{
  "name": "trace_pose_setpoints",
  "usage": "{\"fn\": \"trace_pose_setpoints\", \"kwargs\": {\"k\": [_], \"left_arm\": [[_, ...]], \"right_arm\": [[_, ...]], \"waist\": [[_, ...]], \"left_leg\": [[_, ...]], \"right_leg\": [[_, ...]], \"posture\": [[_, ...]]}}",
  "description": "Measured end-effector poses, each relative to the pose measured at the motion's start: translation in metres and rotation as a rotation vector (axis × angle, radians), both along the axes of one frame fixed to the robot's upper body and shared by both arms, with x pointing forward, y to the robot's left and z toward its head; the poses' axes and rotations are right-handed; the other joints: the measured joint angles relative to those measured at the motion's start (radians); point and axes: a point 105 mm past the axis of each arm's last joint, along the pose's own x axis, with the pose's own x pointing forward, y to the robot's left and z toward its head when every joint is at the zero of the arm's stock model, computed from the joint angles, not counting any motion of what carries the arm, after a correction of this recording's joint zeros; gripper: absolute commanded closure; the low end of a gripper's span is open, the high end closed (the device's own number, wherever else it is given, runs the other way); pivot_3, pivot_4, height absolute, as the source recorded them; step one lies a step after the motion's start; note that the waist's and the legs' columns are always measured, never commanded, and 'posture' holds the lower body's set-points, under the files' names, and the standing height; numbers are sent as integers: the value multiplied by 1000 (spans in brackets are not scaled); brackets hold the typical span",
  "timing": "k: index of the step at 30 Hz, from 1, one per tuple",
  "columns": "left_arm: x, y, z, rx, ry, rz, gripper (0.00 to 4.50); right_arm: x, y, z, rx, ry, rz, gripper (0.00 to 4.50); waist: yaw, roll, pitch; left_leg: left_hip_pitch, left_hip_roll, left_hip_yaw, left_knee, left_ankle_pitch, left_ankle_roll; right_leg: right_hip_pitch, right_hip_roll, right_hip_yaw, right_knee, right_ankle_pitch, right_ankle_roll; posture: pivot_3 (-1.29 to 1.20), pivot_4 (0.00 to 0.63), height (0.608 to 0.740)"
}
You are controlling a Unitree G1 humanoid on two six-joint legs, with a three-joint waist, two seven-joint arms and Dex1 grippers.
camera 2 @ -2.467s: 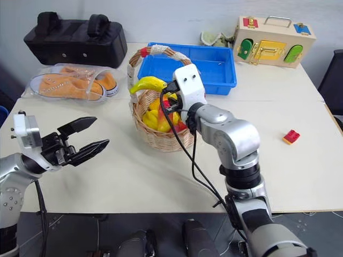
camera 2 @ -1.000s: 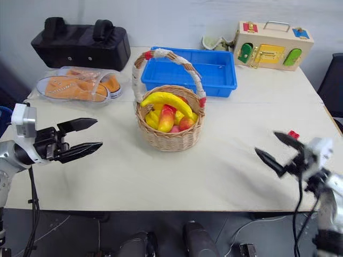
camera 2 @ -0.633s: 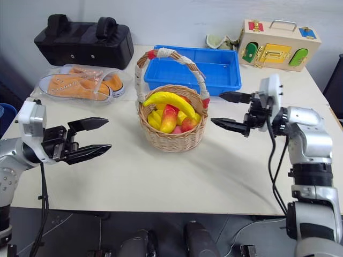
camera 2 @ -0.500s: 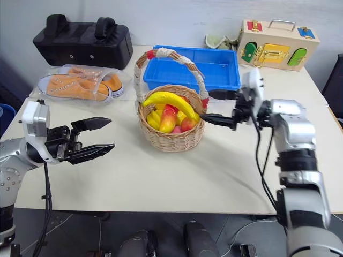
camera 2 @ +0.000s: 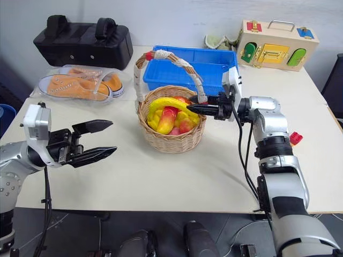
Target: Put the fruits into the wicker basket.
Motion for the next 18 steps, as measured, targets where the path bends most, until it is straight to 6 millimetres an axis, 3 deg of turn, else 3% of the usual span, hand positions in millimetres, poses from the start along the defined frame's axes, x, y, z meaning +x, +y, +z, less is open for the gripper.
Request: {"fn": "trace_pose_setpoints", "kwargs": {"k": [2, 10, 18], "left_arm": [[0, 0, 1, 0, -3, -1, 0], [3, -7, 3, -20, -18, -23, 0], [10, -8, -6, -48, 21, -41, 0]], "right_arm": [[-1, -4, 1, -14, -10, 0, 4277], [-22, -52, 1, 18, -28, -162, 4271], [-65, -142, 3, 127, -52, -692, 4271]], "waist": [[0, 0, 0], [9, 0, 0], [5, 0, 0]], "left_leg": [[0, 0, 0, 0, 0, 0], [-1, 0, -1, -2, 0, 0], [-1, 0, 0, -3, 0, -1]], "right_leg": [[0, 0, 0, 0, 0, 0], [0, 0, -1, -2, 0, 0], [0, 1, 0, -4, 0, 0]], "posture": [[0, 150, 740], [0, 150, 740], [0, 150, 740]]}}
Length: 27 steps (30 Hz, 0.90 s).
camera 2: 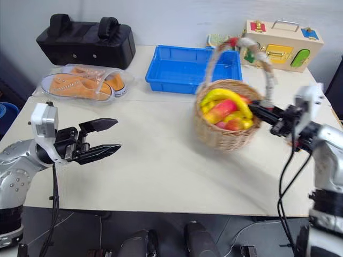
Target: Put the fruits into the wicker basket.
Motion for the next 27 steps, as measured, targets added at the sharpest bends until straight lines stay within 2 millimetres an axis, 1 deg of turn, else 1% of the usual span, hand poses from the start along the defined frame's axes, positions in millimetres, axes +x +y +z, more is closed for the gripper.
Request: {"fn": "trace_pose_setpoints", "kwargs": {"k": [5, 6, 8, 10, 11, 12, 13, 15, 18, 20, 21, 23, 24, 25, 27], "left_arm": [[8, -6, 1, 2, -6, -41, 0], [9, -7, 2, 4, -12, -46, 0], [11, -8, 3, 6, -14, -59, 0], [13, -9, 4, 10, -20, -65, 0], [14, -9, 4, 12, -24, -70, 0], [15, -8, 5, 12, -29, -70, 0], [15, -7, 4, 14, -25, -68, 0], [16, -5, 2, 20, -19, -66, 0], [14, 0, 0, 53, -21, -58, 0], [14, 10, -6, 92, -5, -27, 0], [13, 18, -13, 114, 16, -7, 0], [12, 37, -30, 169, 68, 46, 0], [12, 45, -37, 182, 86, 73, 0], [13, 53, -44, 197, 97, 102, 0], [11, 61, -52, 235, 95, 139, 0]], "right_arm": [[-17, -46, -22, 59, 23, -327, 4271], [-19, -51, -26, 73, 23, -363, 4271], [-22, -54, -28, 77, 19, -391, 4271], [-23, -55, -30, 85, 24, -395, 3549], [-25, -55, -33, 85, 46, -384, 3311], [-26, -55, -38, 73, 67, -379, 2945], [-26, -58, -44, 69, 80, -386, 2697], [-27, -62, -50, 63, 90, -392, 1906], [-35, -63, -44, 6, 68, -349, 930], [-52, -65, -34, -22, 34, -297, 222], [-62, -63, -30, -52, 22, -263, 66], [-83, -60, -31, -144, 24, -193, 66], [-90, -58, -35, -177, 38, -163, 66], [-95, -57, -38, -201, 43, -137, 66], [-98, -55, -38, -224, 29, -104, 66]], "waist": [[-1, 0, 0], [-2, 0, 0], [-3, 0, 0], [-2, 0, 0], [0, 0, 0], [1, 0, 0], [2, 0, 0], [2, 0, 0], [1, 0, 0], [2, 0, 0], [2, 0, 0], [1, 0, 0], [1, 0, 0], [0, 0, 0], [-2, -1, 0]], "left_leg": [[2, -1, 1, 0, 2, 0], [2, -1, 1, 0, 2, 0], [3, -1, 2, 0, 2, 0], [3, -1, 1, 0, 2, 0], [3, -1, 1, 0, 2, 0], [2, -1, 1, -1, 2, 0], [2, -1, 1, -1, 2, 1], [2, -2, 1, -1, 2, 1], [2, -1, 1, -1, 2, 1], [2, -1, 0, -2, 2, 1], [3, -1, 0, -3, 2, 1], [3, -1, 0, -3, 2, 0], [3, -1, 0, -3, 1, 1], [2, -1, 0, -2, 1, 2], [3, -1, 1, -2, 0, 4]], "right_leg": [[1, 0, 1, 0, 0, 0], [2, 0, 2, 1, 0, 0], [2, 0, 2, 1, 0, 0], [2, 0, 2, 0, 0, 0], [2, 0, 2, 0, 0, 0], [2, 0, 1, 0, 0, 0], [2, 0, 2, -1, 0, 0], [2, 0, 2, -1, 0, 0], [2, 0, 2, -1, 0, 0], [2, 0, 1, -1, 0, 0], [2, 0, 1, -1, 0, 0], [3, 0, 1, -3, 0, 0], [3, 0, 1, -5, 0, 0], [4, 0, 1, -5, 0, 0], [5, -1, 1, -7, 2, 1]], "posture": [[0, 150, 740], [0, 150, 740], [0, 150, 740], [0, 150, 740], [0, 150, 740], [0, 150, 740], [0, 150, 740], [0, 150, 740], [0, 150, 740], [0, 150, 740], [0, 150, 740], [0, 150, 740], [0, 150, 740], [0, 150, 740], [0, 150, 740]]}}
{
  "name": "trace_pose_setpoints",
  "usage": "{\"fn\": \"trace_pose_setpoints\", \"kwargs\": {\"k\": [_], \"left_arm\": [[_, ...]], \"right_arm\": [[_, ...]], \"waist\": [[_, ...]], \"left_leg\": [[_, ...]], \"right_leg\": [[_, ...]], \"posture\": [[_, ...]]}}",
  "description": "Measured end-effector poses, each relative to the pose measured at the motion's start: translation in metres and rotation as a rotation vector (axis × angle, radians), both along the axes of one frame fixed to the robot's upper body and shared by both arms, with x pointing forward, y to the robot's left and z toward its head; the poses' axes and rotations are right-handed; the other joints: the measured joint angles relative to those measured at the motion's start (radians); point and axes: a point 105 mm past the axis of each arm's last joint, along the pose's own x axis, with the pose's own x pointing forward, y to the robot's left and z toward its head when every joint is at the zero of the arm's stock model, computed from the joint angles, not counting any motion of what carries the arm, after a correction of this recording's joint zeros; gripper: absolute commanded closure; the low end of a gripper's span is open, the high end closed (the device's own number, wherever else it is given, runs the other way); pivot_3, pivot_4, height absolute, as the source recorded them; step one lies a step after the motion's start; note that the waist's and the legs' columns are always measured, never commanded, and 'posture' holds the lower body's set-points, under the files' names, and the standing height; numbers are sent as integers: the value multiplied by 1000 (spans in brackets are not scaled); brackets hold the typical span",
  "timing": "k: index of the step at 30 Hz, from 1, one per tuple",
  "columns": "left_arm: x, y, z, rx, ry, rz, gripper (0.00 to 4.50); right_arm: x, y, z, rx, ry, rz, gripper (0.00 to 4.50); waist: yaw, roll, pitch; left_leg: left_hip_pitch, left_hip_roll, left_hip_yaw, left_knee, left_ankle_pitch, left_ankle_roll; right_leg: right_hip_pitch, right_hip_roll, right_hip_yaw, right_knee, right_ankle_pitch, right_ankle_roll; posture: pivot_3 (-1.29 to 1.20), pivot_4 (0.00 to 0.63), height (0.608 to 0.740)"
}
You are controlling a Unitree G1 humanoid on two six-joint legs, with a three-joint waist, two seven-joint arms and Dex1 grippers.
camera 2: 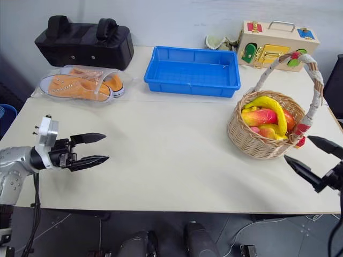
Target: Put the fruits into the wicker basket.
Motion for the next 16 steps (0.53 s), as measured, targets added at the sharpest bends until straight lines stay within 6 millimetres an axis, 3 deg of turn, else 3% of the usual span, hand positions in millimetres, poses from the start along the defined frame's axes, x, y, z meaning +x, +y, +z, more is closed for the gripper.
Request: {"fn": "trace_pose_setpoints", "kwargs": {"k": [3, 6, 9, 12, 16], "left_arm": [[-9, 11, -11, 63, -39, 44, 0], [-19, 18, -25, 107, -62, 113, 0], [-25, 16, -30, 145, -97, 142, 0], [-34, 15, -34, 160, -112, 173, 0], [-39, 12, -37, 158, -120, 197, 0]], "right_arm": [[-5, 11, -10, -62, 29, 95, 66], [-3, 43, -36, -103, 96, 284, 66], [11, 68, -47, -110, 77, 405, 66], [35, 80, -47, -115, 19, 453, 66], [47, 94, -57, -113, 18, 508, 66]], "waist": [[1, -1, 0], [0, -1, -1], [3, -1, -1], [3, -1, -1], [14, -1, -1]], "left_leg": [[1, 0, -1, -2, -1, 0], [0, 1, -1, -2, -1, 0], [0, 0, 0, 0, -1, 1], [1, 0, 0, 0, -2, 2], [0, 0, -2, 0, -2, 2]], "right_leg": [[1, 0, -1, -3, 1, 0], [1, 0, -1, -3, 0, 0], [1, -1, -1, -3, 1, 0], [1, -1, -1, -3, 1, 0], [1, -1, -2, -3, 1, 0]], "posture": [[0, 150, 740], [0, 150, 740], [0, 150, 740], [0, 150, 740], [0, 150, 740]]}}
